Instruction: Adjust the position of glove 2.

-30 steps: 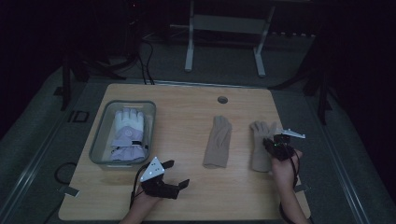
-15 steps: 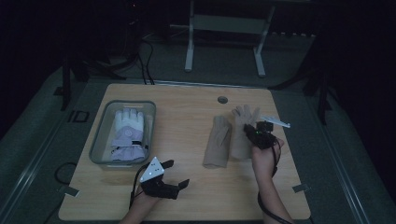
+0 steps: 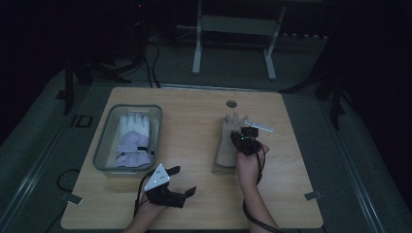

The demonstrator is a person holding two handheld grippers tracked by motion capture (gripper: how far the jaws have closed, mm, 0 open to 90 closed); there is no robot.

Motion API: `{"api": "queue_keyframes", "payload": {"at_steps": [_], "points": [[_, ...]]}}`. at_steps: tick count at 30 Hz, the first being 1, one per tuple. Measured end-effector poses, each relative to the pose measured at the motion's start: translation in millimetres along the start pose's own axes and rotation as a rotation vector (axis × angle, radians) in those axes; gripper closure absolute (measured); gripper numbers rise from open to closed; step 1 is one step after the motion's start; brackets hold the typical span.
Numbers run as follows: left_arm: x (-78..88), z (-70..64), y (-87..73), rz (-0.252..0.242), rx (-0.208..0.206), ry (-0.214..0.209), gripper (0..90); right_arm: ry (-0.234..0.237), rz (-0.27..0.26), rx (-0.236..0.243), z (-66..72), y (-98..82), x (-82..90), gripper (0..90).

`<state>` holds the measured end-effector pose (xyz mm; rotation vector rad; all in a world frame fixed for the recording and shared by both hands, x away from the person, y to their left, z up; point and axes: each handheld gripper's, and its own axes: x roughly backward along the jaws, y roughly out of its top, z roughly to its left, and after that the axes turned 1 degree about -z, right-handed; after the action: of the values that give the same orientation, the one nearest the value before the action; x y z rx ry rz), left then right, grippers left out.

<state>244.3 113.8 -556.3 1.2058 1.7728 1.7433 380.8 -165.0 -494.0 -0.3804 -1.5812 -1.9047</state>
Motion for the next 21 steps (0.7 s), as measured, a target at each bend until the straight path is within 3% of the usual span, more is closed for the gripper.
{"api": "queue_keyframes", "payload": {"at_steps": [7,12,16,21], "points": [[-1.9,0.8,-1.4,0.013,0.015,-0.013,5.8,-0.036,0.059,-0.019,-4.8,-21.5,-20.6,82.8],[-3.2,0.9,-1.3,0.014,0.022,-0.016,5.8,-0.024,0.093,-0.029,-1.3,-36.1,-31.4,77.3],[-3.1,1.2,-1.4,0.012,0.028,-0.015,5.8,-0.016,0.094,-0.023,0.5,-37.0,-33.0,69.5],[-3.6,1.4,-1.2,0.014,0.024,-0.019,5.8,0.025,0.096,-0.006,-1.0,-38.3,-31.8,50.0]]}}
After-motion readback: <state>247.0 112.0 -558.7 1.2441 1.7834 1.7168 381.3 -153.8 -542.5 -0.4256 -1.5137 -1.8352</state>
